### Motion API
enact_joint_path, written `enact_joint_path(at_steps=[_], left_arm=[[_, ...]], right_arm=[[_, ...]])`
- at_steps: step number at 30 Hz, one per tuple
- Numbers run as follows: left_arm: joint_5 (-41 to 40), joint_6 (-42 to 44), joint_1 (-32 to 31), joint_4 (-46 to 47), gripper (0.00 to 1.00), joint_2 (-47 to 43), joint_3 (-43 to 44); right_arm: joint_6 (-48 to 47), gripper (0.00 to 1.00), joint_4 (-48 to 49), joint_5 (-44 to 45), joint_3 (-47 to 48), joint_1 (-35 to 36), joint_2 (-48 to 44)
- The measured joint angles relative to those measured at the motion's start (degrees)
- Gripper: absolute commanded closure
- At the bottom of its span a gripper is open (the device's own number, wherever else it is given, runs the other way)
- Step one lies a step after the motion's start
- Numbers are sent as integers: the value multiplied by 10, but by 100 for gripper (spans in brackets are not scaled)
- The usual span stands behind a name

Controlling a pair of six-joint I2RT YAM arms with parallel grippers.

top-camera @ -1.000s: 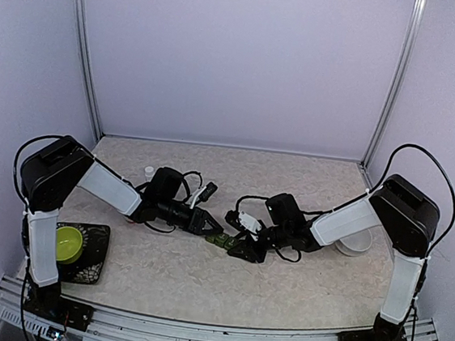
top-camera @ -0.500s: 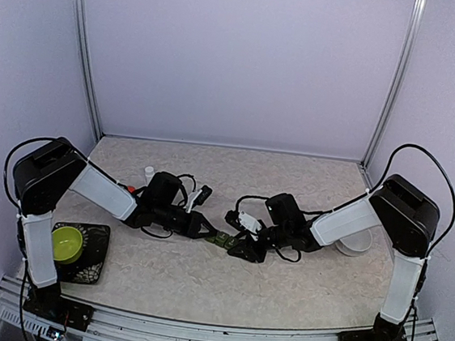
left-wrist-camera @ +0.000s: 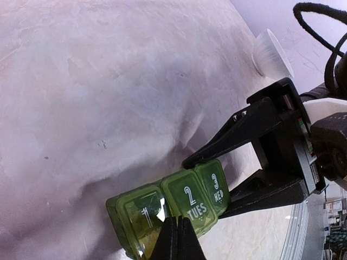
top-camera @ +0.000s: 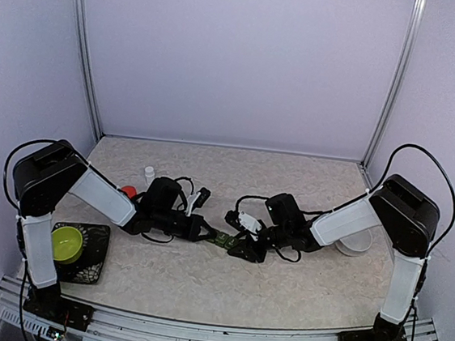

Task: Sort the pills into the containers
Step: Close the lid of the pill container.

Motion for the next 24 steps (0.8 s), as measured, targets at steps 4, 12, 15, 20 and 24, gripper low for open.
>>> enact_joint_path(at_steps=[4,12,15,20,24], left_arm=[[-11,-16,0,32,100,-6,-23],[-12,-49,0,93,100,0,-51],[-12,-57,-3,108,100,7,-50],[-12,-63,-5,121,96,12,-51],[-14,-60,-5,108,90,4,-50]], right_arm=[[0,65,0,0,0,0,0],[0,65,0,0,0,0,0],[0,65,0,0,0,0,0],[0,65,-3,0,2,0,0],[0,64,-7,1,4,0,0]])
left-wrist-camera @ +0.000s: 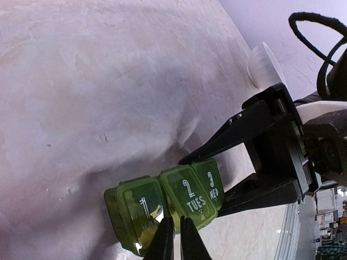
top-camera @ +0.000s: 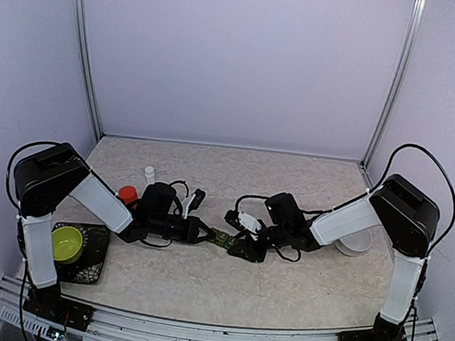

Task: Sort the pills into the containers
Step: Close the lid of the pill container, then pick up the pill container from the center of the board.

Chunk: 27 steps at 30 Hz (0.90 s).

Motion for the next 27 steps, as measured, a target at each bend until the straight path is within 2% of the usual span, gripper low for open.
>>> enact_joint_path(at_steps=[6,9,12,14,23,27], left_arm=[[-12,10,-3,-59,71,-39,2],[-23,16,-3,-75,61,-63,2],[-39,20,-3,-93,60,-84,5],[-52,21,-3,-105,61,-87,11],[-91,18,-2,-133,63,-71,13],[-98,16,-8,-136,60,-55,13]], right_arm=[[-3,59,-18,6,11,0,0],[-11,46,-32,8,22,0,0],[-19,31,-47,13,34,0,0],[-26,27,-52,16,41,0,0],[-20,24,-80,33,50,0,0],[-1,24,-84,41,70,1,0]])
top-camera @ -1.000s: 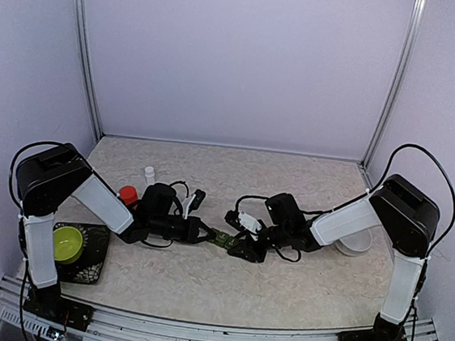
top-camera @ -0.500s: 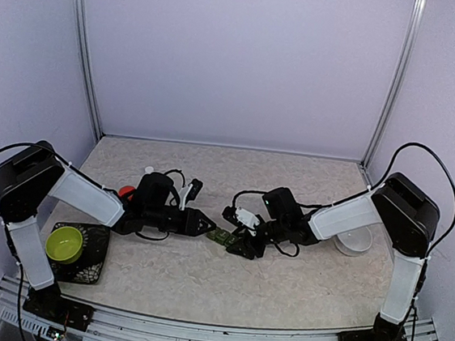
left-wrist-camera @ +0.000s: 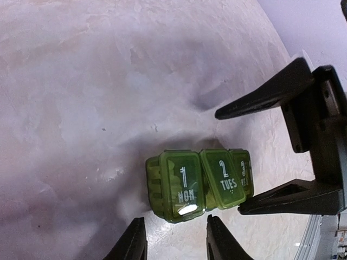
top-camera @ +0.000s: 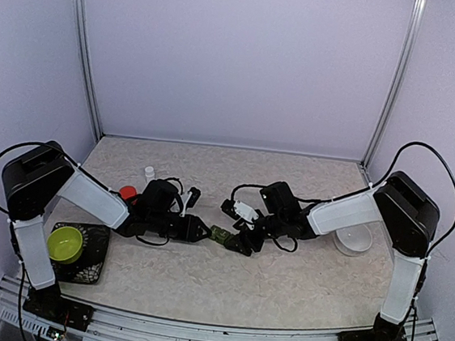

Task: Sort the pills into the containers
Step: Pick up the pill container from the center of the board.

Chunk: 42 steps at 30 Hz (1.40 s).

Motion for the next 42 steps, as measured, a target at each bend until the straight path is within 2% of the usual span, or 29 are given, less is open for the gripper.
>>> enact_joint_path(at_steps=[9,18,21,25,26,29,36,42], left_arm=[[-5,-11,-10,0,57,4,0],[-4,-41,-12,37,57,4,-25],[-4,-46,-13,48,57,4,-25],[0,-54,-13,70,54,4,-32],[1,-56,-13,77,52,4,-37],[7,-58,-13,97,47,4,-52],[21,-47,-13,161,34,3,-95],[41,-29,-15,226,31,3,-125]], right_arm=[[33,22,-5,9,31,12,0],[37,22,-11,47,2,18,0],[37,31,-14,56,-4,18,0],[38,53,-12,63,-5,18,0],[38,56,-10,64,-5,18,0],[38,59,-7,63,-7,18,0],[39,60,8,50,-33,18,-18],[52,60,10,17,-40,18,-63]])
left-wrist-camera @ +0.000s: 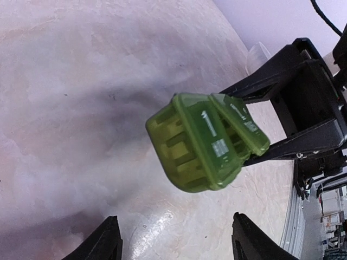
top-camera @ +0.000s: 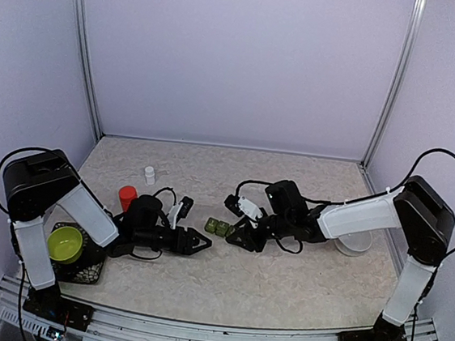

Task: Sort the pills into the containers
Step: Pick up the pill container from the center of the board, then open the lid of the pill container.

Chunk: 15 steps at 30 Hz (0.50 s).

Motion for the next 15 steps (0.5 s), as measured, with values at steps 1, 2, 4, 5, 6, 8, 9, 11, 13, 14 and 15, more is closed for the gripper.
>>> enact_joint_path(at_steps=[1,2,4,5,6,8,9,11,13,14,15], left_arm=[[3,1,-1,9,31,0,-3],[6,2,-2,17,31,0,-4],[9,2,-5,29,31,-1,-5],[10,2,-6,34,31,-2,-5],[10,2,-7,40,31,-3,-5],[11,2,-8,48,31,-8,-5],[11,2,-8,50,31,-11,-4],[10,1,-8,52,31,-18,-2],[7,-1,-9,56,31,-27,-1],[3,-3,-9,58,32,-30,0],[-2,-4,-10,60,32,-35,0]], right_arm=[[5,60,1,-8,0,0,-7],[10,60,1,-15,0,0,-14],[19,60,2,-27,0,0,-25],[24,60,3,-34,0,0,-30],[28,61,3,-39,0,0,-35],[34,61,3,-46,0,0,-41],[37,61,3,-48,0,0,-44],[42,61,4,-49,0,1,-47],[44,61,4,-51,0,3,-48],[45,61,5,-51,0,4,-48],[46,61,5,-52,0,6,-48]])
